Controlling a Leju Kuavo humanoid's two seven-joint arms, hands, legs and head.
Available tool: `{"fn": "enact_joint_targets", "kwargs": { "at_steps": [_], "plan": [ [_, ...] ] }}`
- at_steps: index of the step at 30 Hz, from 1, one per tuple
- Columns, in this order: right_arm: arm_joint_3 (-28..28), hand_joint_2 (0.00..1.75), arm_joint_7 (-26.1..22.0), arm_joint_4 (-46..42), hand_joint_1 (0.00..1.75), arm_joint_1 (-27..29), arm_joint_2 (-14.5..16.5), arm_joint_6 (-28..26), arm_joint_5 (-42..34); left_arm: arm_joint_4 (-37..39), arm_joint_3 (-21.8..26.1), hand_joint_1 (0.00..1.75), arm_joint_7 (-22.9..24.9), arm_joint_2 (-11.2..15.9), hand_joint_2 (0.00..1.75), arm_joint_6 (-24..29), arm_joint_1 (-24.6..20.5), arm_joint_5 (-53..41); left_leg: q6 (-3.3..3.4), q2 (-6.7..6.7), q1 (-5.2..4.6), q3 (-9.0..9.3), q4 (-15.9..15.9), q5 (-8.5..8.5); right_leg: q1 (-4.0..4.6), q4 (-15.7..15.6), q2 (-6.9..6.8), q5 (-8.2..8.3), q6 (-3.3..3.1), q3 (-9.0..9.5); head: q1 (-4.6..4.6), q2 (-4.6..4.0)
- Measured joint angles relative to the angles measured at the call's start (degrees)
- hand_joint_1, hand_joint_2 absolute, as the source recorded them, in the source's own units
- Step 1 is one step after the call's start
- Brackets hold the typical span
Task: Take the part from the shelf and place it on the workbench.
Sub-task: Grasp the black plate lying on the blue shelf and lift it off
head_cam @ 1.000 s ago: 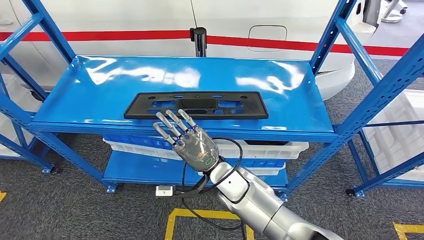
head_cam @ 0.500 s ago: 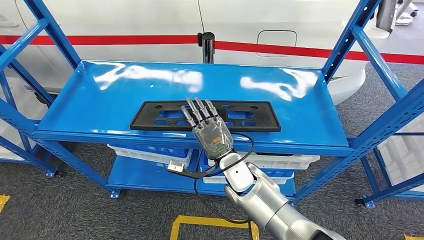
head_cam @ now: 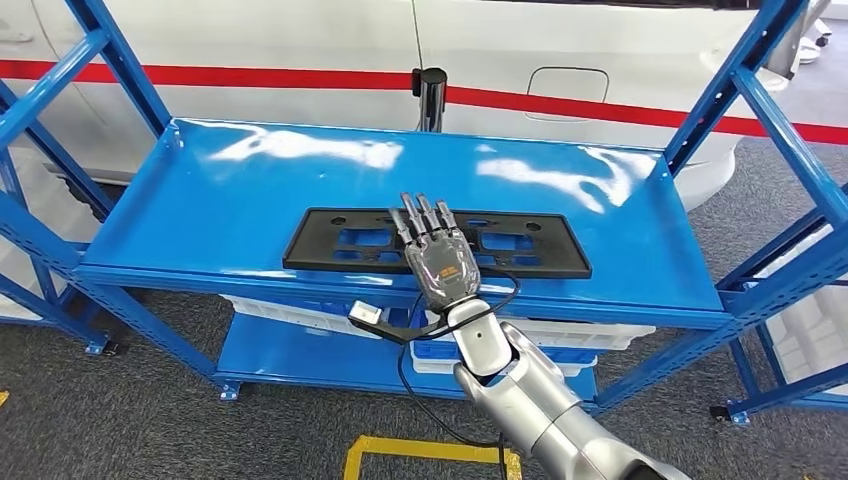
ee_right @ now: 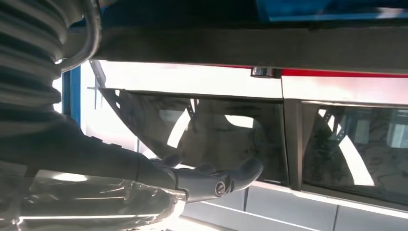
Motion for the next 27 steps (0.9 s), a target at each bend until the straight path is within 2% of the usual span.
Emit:
{"fn": "enact_joint_targets", "kwargs": {
  "at_steps": [2,3,4,6,8,9,11,13,18,20,21,23,24,25,27],
  "plan": [
    [-0.22,1.75,0.04,0.69,0.0,0.2,0.0,-0.07,0.0,0.03,-0.02,0.0,-0.01,-0.02,0.0,0.0,-0.04,0.0,0.37,-0.03,-0.16,0.11,0.02,-0.21,-0.02,7.22,0.0,-2.01,-0.21,-4.32,0.1,0.0],
    [-0.28,1.75,0.04,1.03,0.0,0.27,0.02,-0.12,0.0,0.04,-0.03,0.0,-0.01,-0.04,0.0,-0.01,-0.03,0.0,0.4,-0.1,-0.23,0.21,0.04,-0.35,-0.02,8.58,0.0,-1.88,-0.01,-5.42,0.12,0.0],
    [-0.33,1.75,0.04,1.34,0.0,0.29,0.07,-0.17,0.0,0.04,-0.04,0.0,-0.01,-0.07,0.0,-0.01,-0.02,0.0,0.35,-0.18,-0.27,0.4,0.05,-0.5,-0.02,7.65,0.0,-0.85,0.36,-5.35,0.13,0.0],
    [-0.42,1.75,0.04,1.8,0.0,0.14,0.25,-0.21,0.0,0.04,-0.05,0.0,-0.01,-0.1,0.0,0.0,-0.03,0.0,0.04,-0.31,-0.29,0.96,0.07,-0.94,-0.02,0.56,-0.04,2.71,1.07,-2.4,0.16,0.0],
    [-0.48,1.75,0.06,2.24,0.0,-0.01,0.48,-0.21,0.0,0.05,-0.07,0.0,-0.01,-0.13,0.0,0.01,-0.08,0.0,-0.52,-0.4,-0.6,1.37,0.27,-1.54,0.08,-5.74,-0.05,5.23,0.91,0.55,0.15,0.0],
    [-0.54,1.75,0.09,2.41,0.0,-0.06,0.61,-0.21,0.0,0.07,-0.08,0.0,-0.01,-0.13,0.0,0.02,-0.1,0.0,-0.71,-0.41,-0.73,1.45,0.37,-1.81,0.04,-7.07,-0.03,5.66,0.61,1.22,0.11,0.0],
    [-0.66,1.75,0.33,2.68,0.0,-0.16,0.84,-0.21,0.0,0.1,-0.09,0.0,-0.01,-0.13,0.0,0.08,-0.1,0.0,-0.16,-0.4,-0.73,1.57,0.45,-2.06,-0.02,-7.45,0.07,5.84,0.14,1.5,0.07,0.0],
    [-0.74,1.75,1.0,3.12,0.0,-0.4,1.02,0.0,0.0,0.13,-0.15,0.0,0.01,-0.15,0.0,0.44,-0.1,0.0,0.53,-0.36,-0.59,1.73,0.3,-2.07,0.07,-7.47,0.19,5.85,0.05,1.57,0.09,0.0],
    [-1.43,1.75,4.86,6.53,0.0,-2.5,1.33,3.36,0.0,0.13,-0.44,0.0,0.66,-0.28,0.0,4.11,-0.15,0.33,0.34,-0.25,-0.51,2.18,-0.26,-2.03,0.25,-7.46,0.41,5.72,-0.18,1.64,0.06,0.0],
    [-2.02,1.75,5.61,8.66,0.01,-3.81,1.35,3.95,0.0,0.13,-0.46,0.0,0.91,-0.31,0.0,5.36,-0.14,0.78,-0.24,-0.23,-0.46,2.38,-0.42,-2.06,0.32,-7.46,0.41,5.62,-0.44,1.8,0.06,0.0],
    [-2.33,1.75,5.73,9.71,0.12,-4.37,1.37,4.02,0.0,0.13,-0.47,0.0,0.97,-0.34,0.0,5.83,-0.14,0.97,-0.67,-0.23,-0.4,2.49,-0.46,-2.09,0.39,-7.45,0.41,5.57,-0.6,1.92,0.08,0.0],
    [-2.85,1.75,5.69,11.61,0.81,-5.27,1.47,3.98,0.0,0.13,-0.49,0.0,0.93,-0.44,0.0,6.45,-0.14,1.16,-1.32,-0.23,-0.29,2.69,-0.5,-2.17,0.49,-7.45,0.4,5.52,-0.84,2.16,0.1,0.0],
    [-3.05,1.75,5.57,12.43,1.21,-5.58,1.55,3.94,0.0,0.13,-0.49,0.0,0.87,-0.5,0.0,6.67,-0.14,1.2,-1.42,-0.23,-0.27,2.78,-0.51,-2.18,0.52,-7.45,0.4,5.5,-0.88,2.26,0.11,0.0],
    [-3.23,1.75,5.4,13.1,1.51,-5.78,1.62,3.89,0.01,0.13,-0.5,0.0,0.79,-0.55,0.0,6.85,-0.14,1.22,-1.44,-0.23,-0.27,2.85,-0.51,-2.19,0.53,-7.45,0.4,5.5,-0.88,2.34,0.11,0.0],
    [-3.61,1.75,4.9,14.05,1.63,-5.89,1.72,3.79,0.02,0.13,-0.56,0.0,0.64,-0.61,0.0,7.11,-0.14,1.25,-1.45,-0.23,-0.32,2.91,-0.5,-2.18,0.51,-7.46,0.4,5.51,-0.89,2.42,0.11,0.0]
  ]
}}
